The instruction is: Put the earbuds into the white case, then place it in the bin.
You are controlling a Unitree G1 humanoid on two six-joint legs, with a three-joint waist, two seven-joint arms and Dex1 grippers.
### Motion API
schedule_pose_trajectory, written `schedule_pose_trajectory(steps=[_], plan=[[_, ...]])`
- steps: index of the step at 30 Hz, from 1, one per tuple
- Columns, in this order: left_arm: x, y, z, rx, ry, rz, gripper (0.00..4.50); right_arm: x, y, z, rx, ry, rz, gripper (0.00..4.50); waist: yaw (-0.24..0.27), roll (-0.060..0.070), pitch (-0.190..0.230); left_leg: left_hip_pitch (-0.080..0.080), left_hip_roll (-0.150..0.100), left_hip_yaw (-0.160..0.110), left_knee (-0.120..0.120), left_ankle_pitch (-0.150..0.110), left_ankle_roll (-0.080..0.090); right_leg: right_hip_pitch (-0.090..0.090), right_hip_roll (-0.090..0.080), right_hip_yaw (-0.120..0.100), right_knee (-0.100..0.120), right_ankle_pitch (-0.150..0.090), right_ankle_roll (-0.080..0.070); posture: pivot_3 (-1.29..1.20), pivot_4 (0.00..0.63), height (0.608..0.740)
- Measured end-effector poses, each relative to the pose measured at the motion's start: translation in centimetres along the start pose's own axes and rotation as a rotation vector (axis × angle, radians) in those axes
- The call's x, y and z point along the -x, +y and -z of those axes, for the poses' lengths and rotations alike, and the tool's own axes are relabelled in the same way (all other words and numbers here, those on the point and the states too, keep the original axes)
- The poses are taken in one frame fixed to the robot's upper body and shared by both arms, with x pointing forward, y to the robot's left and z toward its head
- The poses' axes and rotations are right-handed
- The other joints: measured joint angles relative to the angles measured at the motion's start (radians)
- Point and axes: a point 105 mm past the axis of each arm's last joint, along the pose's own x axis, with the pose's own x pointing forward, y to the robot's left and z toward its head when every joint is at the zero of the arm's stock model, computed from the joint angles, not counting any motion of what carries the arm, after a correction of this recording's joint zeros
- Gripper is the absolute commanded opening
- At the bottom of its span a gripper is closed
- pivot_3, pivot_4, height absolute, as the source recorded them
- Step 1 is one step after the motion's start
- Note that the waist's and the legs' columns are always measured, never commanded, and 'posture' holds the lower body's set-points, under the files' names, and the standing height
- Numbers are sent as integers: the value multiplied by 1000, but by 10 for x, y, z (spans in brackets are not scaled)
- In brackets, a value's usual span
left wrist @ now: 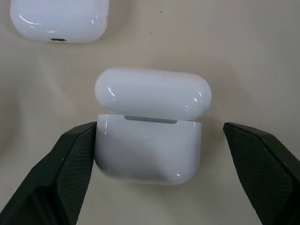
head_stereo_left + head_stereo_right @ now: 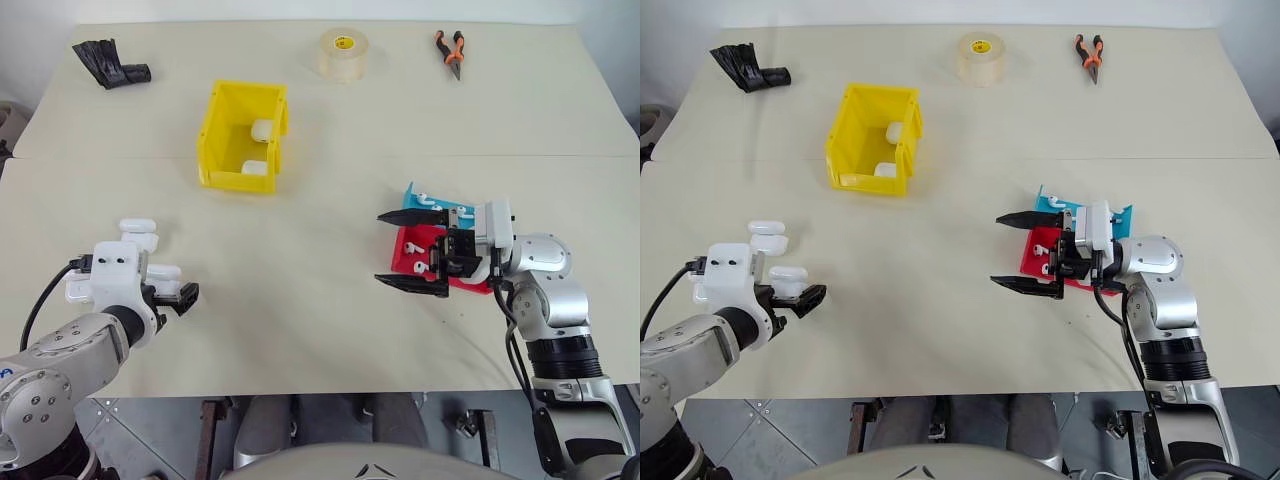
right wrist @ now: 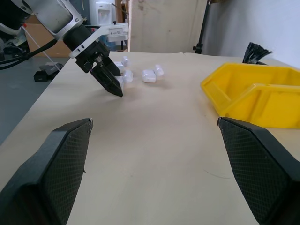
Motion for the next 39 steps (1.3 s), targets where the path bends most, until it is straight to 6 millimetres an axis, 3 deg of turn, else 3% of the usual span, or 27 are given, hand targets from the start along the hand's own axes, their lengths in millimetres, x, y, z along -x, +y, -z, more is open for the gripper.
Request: schedule_pose_trajectory(steps=[3,10,16,20,23,25,29,32,34,39], plan=[[0,2,3,-20,26,5,4484,0,-1,0,1,-2,10,4500,0,0,0,5,0,2,-2,0,0,2,0,3,0,0,0,0,150,740],[1,4,4,-31,43,12,2829,-3,0,-2,9,-17,18,4500,-1,0,0,9,0,8,-6,0,0,1,1,8,0,0,0,0,150,740],[2,1,0,-19,24,48,2829,-4,0,0,4,-19,28,4500,-2,0,0,10,0,10,-7,0,0,1,1,9,0,0,0,0,150,740],[1,-29,-28,24,-209,271,2829,-5,-1,0,19,-22,38,4500,1,-1,0,8,0,15,-6,0,-1,0,1,8,0,0,0,0,150,740],[21,-55,-53,-119,-446,493,2829,-3,-4,1,17,-15,52,4500,-4,-1,0,8,0,19,-8,-1,-1,0,2,8,-2,0,-1,0,150,740],[31,-76,-54,-205,-543,651,2829,0,-6,3,14,3,62,4500,-5,0,0,8,0,20,-9,-1,-1,-1,2,9,-2,0,-1,0,150,740],[32,-104,-53,-293,-711,871,2829,10,-12,6,21,46,94,4500,1,0,1,8,0,21,-8,-1,-1,-1,2,9,-2,0,-1,0,150,740],[25,-134,-58,-346,-821,1006,2829,22,-20,1,58,73,153,4500,11,0,1,8,0,21,-7,-1,0,0,2,9,-2,0,0,0,150,740],[26,-158,-73,-315,-952,1122,2829,42,-20,1,67,114,229,4500,27,-1,1,7,0,20,-7,-1,0,0,2,8,-2,0,0,0,150,740],[28,-191,-83,-359,-1105,1275,2829,76,-3,4,68,208,354,4500,25,-1,0,6,0,21,-7,-1,1,-1,2,7,-3,0,1,0,150,740]])
